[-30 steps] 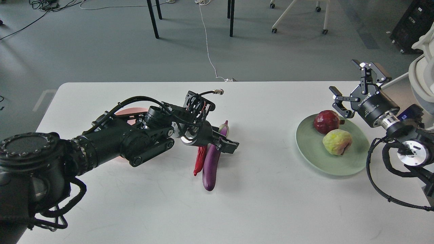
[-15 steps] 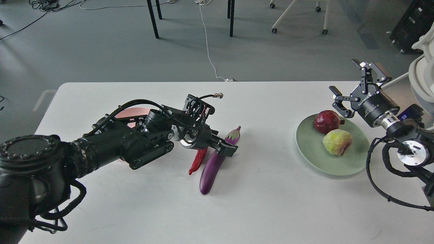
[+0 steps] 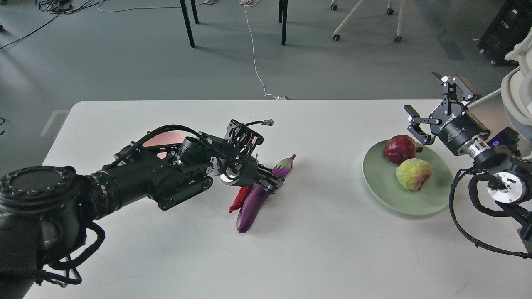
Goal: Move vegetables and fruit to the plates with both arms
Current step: 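Reach the left gripper to the purple eggplant and grasp it, then lift the eggplant and lower it onto the pink plate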
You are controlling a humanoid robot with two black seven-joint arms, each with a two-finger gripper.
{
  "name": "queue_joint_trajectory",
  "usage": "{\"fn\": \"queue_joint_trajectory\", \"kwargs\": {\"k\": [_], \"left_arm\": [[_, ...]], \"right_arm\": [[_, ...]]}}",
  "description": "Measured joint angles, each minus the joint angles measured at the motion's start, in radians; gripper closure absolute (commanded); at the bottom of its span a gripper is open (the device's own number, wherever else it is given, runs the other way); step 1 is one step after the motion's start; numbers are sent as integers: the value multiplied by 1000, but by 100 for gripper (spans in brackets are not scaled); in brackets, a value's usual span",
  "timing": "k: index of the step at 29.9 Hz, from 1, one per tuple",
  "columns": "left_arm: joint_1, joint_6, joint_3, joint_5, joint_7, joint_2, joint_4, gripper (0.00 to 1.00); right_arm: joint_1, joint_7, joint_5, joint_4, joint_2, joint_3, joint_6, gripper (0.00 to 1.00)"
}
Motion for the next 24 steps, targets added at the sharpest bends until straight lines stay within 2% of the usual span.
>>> {"fn": "queue_joint_trajectory", "kwargs": {"k": [7, 11, 14, 18, 24], "left_arm": [[-48, 2, -51, -200, 18, 19, -48, 90], [-126, -14, -57, -343, 18, 76, -71, 89], [-160, -61, -52, -372, 4, 144, -75, 89], [-166, -89, -41, -349, -48, 257, -75, 89], [-95, -92, 25, -178, -187, 466, -66, 86]], "right_arm": [[1, 0, 0, -2, 0, 0, 0, 3], [1, 0, 0, -2, -1, 0, 0, 3], [1, 0, 0, -2, 3, 0, 0, 3], [1, 0, 0, -2, 9, 0, 0, 3], [1, 0, -5, -1, 9, -1, 0, 3]]}}
